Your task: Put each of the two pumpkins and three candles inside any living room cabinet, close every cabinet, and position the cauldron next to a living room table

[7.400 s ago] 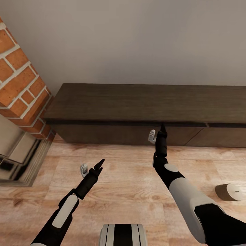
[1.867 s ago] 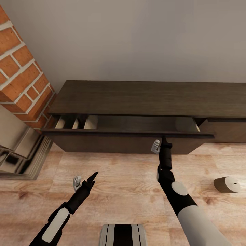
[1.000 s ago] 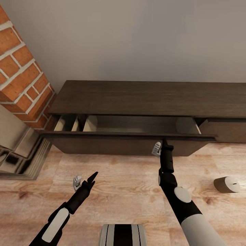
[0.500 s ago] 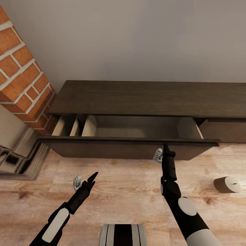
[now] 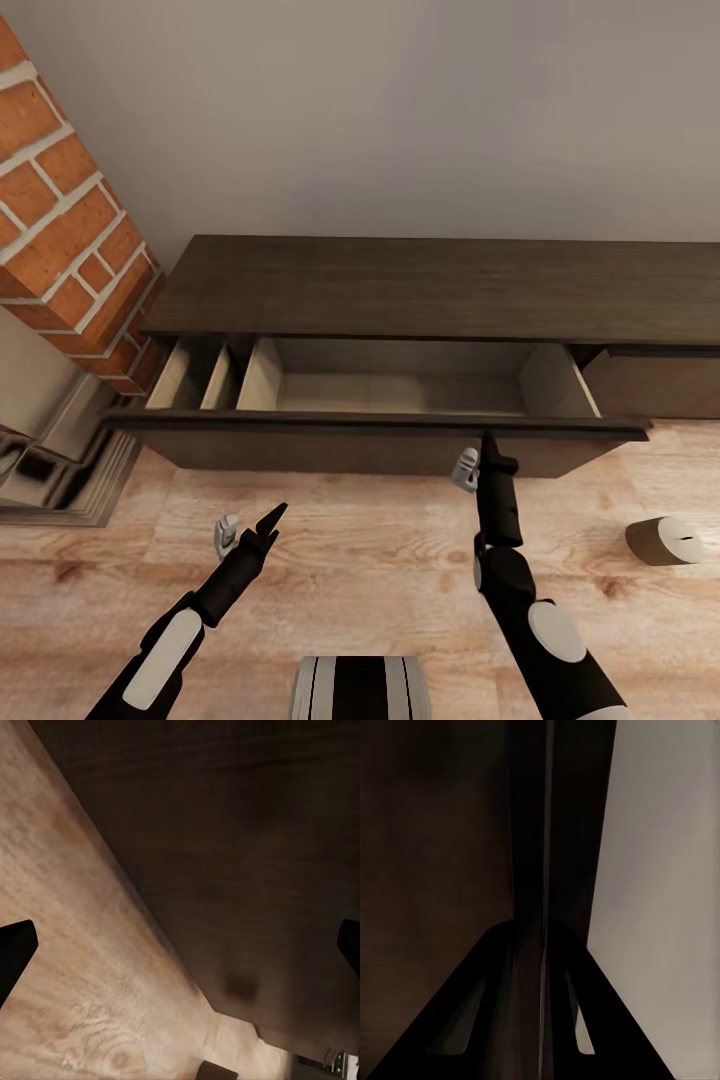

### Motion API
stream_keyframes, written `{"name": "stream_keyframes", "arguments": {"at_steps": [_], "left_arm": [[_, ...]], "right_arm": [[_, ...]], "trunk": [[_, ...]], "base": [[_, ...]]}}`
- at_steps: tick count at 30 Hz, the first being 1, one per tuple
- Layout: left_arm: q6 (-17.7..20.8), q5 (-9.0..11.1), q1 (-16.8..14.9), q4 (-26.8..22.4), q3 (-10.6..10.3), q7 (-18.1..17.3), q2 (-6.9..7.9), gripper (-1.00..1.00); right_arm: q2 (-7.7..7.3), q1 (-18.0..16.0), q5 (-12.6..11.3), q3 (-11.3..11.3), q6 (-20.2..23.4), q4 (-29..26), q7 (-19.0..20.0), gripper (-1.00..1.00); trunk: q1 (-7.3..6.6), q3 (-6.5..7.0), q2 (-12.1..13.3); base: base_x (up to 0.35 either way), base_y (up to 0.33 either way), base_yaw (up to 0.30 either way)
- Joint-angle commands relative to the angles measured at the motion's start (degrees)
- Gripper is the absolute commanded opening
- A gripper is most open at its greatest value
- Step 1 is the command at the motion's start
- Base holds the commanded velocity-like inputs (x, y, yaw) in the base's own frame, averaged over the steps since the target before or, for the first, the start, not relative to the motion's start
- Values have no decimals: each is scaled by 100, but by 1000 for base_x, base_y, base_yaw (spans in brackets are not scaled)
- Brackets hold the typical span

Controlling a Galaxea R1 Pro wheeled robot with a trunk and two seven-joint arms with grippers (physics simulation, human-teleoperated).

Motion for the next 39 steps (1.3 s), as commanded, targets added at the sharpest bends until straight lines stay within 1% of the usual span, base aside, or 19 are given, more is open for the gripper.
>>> {"name": "stream_keyframes", "arguments": {"at_steps": [1,14,17,24,32,36,39], "left_arm": [[-1,0,1,-2,4,1,1,100],[-1,-1,0,-1,5,1,1,100],[-2,-3,-1,5,4,1,1,100],[-4,-8,1,21,1,1,-4,100],[0,-49,0,38,-55,1,-66,100],[1,-49,0,38,-68,15,-192,100],[1,-45,1,43,-70,17,-225,100]], "right_arm": [[-1,22,-17,-272,16,-198,2,-100],[-1,381,-17,-262,16,-430,-1,-100],[-1,464,-14,-220,16,-551,1,-100],[-9,521,-13,-167,16,-618,8,-100],[-58,526,-17,-165,16,-622,8,-100],[-62,527,-17,-162,16,-623,8,-100],[-62,528,-17,-158,16,-626,8,-100]], "trunk": [[-1,0,0],[-1,0,0],[-1,0,0],[-1,0,0],[-1,0,0],[-1,0,0],[-1,0,0]], "base": [[0,0,0],[0,0,0],[0,0,0],[0,0,0],[0,0,0],[0,0,0],[0,0,0]]}}
